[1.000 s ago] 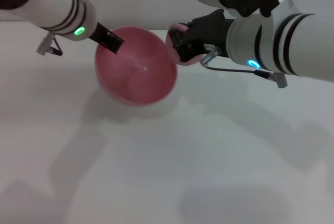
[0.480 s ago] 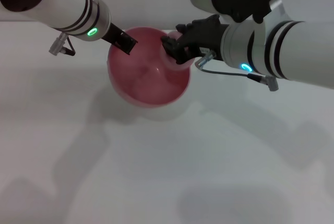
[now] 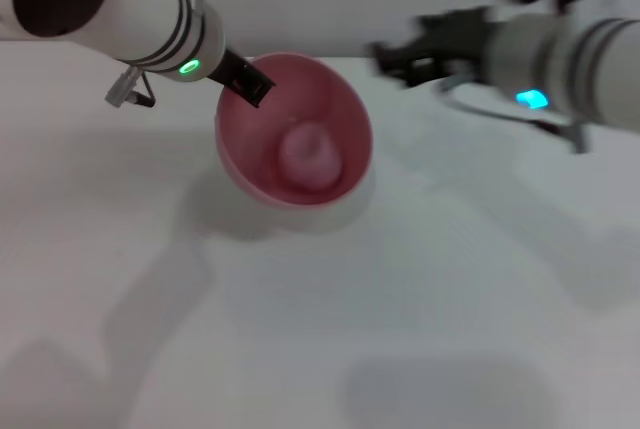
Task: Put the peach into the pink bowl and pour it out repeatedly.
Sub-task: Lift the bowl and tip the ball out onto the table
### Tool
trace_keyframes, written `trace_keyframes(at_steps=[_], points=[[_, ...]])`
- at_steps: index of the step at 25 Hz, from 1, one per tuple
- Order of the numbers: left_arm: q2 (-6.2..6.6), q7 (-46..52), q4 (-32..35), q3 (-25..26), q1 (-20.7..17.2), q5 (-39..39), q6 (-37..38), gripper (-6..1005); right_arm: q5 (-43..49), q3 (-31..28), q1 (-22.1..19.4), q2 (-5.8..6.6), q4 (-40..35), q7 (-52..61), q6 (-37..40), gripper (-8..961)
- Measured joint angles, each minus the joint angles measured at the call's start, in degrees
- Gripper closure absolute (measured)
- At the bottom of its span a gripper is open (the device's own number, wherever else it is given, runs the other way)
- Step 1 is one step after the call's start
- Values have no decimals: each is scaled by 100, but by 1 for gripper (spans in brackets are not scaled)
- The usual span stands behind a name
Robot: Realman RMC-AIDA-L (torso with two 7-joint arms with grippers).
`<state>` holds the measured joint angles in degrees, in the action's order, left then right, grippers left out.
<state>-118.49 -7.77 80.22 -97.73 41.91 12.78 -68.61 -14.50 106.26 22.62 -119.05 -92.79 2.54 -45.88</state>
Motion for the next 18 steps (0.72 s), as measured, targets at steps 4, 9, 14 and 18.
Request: trace_keyframes(at_steps=[4,9,14,18], points=[[2,-71,94,-190,-18,-54,120,951,380,-966,-586,-15,-65,232,-191,354],[-10,-76,272,-850,-80,-539,619,951,379,-1793,-1148,-23,41,94,-216,359],[-16,-68,400,-1419,-178,-1096,1040,951,352,-1957,-1313,-29,386,-23,-207,364],[-24,-204,572,-2217,-272,-2021,1102,951,347,-1924,-1317,-10,665,-27,-151,368]])
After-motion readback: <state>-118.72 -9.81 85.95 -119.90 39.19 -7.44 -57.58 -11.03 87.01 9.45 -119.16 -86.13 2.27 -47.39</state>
